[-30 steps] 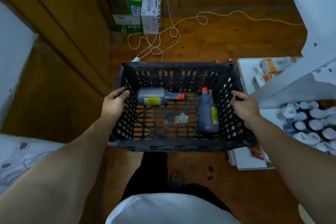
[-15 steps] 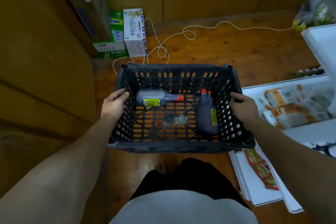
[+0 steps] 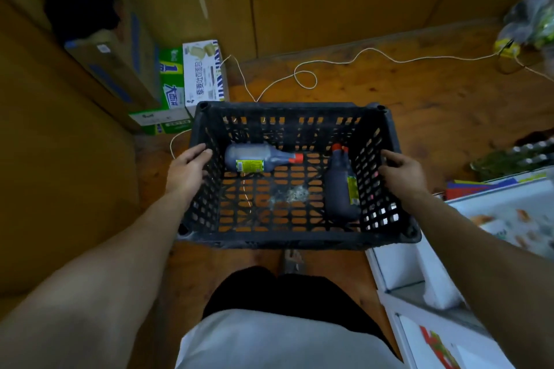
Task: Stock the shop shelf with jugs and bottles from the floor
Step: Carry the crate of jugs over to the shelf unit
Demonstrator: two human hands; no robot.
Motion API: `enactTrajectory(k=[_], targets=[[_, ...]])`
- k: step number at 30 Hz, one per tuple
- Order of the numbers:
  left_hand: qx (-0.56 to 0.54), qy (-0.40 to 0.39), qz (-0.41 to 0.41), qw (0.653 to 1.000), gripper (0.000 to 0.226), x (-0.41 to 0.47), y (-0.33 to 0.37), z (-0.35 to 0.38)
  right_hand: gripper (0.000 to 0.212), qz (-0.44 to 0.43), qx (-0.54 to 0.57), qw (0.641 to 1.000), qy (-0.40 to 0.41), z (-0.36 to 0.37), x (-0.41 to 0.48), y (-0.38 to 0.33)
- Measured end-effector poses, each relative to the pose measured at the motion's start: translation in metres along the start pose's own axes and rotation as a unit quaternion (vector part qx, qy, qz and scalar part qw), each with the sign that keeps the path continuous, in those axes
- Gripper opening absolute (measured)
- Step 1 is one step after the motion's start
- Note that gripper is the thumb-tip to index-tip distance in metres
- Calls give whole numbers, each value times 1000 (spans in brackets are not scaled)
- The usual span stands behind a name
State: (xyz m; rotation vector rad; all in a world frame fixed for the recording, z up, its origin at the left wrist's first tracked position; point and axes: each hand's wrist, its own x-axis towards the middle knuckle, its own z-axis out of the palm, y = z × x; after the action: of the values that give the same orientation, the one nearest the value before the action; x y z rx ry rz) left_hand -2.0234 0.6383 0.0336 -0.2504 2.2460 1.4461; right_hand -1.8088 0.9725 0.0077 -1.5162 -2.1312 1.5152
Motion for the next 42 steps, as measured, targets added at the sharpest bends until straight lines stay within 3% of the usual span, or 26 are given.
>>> enactTrajectory(k=[11,23,35,42], targets=[[32,-56,27,998,36,170,111,91,42,33,-19,998,54,-1,148,-84],[125,-194,75,970,34,330,277,235,42,131,93,976,149,-28,291,-139],[197,-298,112,927,35,395,408,486,41,212,124,933,264,-140,433,-126],[244,-381,136,881,35,408,473,619,42,268,128,893,339,-197,476,-127]])
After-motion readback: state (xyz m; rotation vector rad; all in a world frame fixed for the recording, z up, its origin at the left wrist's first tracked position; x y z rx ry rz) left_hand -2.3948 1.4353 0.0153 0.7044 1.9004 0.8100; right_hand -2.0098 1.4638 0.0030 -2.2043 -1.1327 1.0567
